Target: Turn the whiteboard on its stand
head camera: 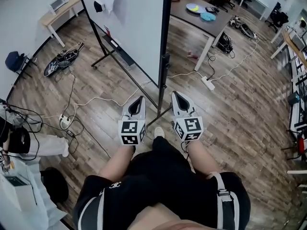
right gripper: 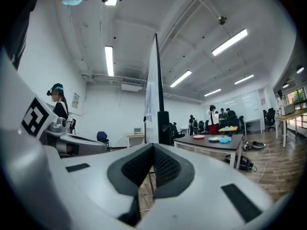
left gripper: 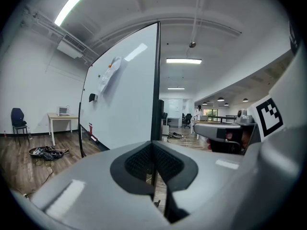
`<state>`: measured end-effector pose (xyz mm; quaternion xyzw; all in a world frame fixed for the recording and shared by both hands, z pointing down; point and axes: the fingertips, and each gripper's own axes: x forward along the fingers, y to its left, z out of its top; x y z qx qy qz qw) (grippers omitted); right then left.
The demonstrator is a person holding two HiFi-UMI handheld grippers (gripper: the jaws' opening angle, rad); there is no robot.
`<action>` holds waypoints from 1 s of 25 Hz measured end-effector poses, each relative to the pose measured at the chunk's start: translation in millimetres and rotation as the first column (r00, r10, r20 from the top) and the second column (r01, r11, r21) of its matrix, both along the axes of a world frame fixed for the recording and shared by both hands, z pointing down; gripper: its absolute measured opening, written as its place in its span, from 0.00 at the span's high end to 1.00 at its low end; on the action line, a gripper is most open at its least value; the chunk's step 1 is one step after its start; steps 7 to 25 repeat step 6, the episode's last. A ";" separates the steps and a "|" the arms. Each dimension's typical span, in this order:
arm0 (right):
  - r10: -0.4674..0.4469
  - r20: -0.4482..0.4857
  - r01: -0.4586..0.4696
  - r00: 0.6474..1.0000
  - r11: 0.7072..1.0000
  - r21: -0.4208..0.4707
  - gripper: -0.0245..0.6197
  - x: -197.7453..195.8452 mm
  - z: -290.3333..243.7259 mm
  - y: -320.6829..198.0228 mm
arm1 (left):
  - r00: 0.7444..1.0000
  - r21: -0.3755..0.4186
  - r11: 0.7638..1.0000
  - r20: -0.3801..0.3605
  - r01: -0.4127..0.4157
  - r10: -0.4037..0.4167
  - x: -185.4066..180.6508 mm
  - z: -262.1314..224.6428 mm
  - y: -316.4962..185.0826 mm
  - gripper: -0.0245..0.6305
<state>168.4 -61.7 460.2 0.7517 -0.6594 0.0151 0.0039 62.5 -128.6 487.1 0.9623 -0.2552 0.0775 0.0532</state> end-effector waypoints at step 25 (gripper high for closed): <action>0.002 -0.008 -0.002 1.000 1.000 -0.005 0.95 0.9 -2.5 -1.9 | 1.000 0.002 1.000 -0.019 0.002 -0.002 -1.4 -7.7 -0.1 0.95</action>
